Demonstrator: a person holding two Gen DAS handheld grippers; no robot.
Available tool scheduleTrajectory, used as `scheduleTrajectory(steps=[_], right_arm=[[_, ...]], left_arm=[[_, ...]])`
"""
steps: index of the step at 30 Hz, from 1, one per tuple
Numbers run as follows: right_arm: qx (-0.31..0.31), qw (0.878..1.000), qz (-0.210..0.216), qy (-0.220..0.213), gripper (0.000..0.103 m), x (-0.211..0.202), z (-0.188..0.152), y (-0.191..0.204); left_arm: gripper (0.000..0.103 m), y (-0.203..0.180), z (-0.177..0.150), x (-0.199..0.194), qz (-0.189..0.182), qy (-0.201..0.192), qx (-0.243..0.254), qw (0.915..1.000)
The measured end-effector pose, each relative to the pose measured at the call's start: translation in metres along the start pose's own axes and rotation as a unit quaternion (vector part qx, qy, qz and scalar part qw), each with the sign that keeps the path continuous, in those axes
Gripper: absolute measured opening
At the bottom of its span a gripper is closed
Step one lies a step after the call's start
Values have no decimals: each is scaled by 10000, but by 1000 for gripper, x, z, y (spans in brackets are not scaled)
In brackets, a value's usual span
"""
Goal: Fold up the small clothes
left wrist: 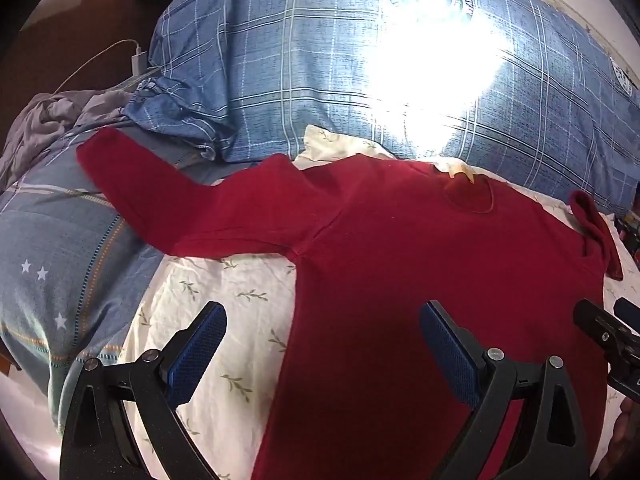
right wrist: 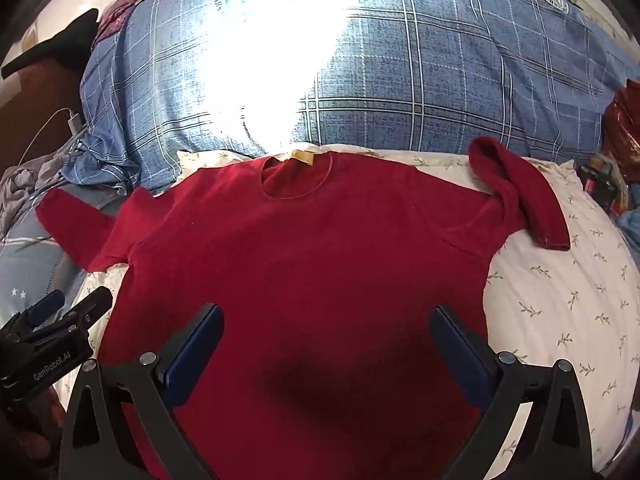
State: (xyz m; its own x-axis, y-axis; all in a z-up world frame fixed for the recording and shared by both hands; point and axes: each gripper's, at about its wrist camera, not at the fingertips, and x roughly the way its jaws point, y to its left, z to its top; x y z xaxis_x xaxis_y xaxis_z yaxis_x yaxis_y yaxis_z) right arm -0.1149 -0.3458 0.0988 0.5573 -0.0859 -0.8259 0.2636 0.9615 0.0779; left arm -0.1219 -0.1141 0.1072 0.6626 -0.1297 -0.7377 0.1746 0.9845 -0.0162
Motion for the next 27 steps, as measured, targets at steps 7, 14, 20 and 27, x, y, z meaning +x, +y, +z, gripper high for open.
scheduleTrajectory(steps=[7, 14, 20, 27], right_arm=[[125, 9997, -217, 35, 103, 4, 3, 2], [146, 9997, -175, 127, 103, 8, 1, -9], [150, 9996, -155, 170, 103, 15, 4, -7], [184, 9991, -161, 340, 103, 24, 7, -3]], left_arm=[[97, -13, 0, 5, -11, -12, 91, 10000], [97, -20, 0, 13, 28, 16, 170, 9998], [97, -21, 0, 20, 69, 21, 177, 9998], [97, -17, 2, 28, 87, 33, 111, 9999]])
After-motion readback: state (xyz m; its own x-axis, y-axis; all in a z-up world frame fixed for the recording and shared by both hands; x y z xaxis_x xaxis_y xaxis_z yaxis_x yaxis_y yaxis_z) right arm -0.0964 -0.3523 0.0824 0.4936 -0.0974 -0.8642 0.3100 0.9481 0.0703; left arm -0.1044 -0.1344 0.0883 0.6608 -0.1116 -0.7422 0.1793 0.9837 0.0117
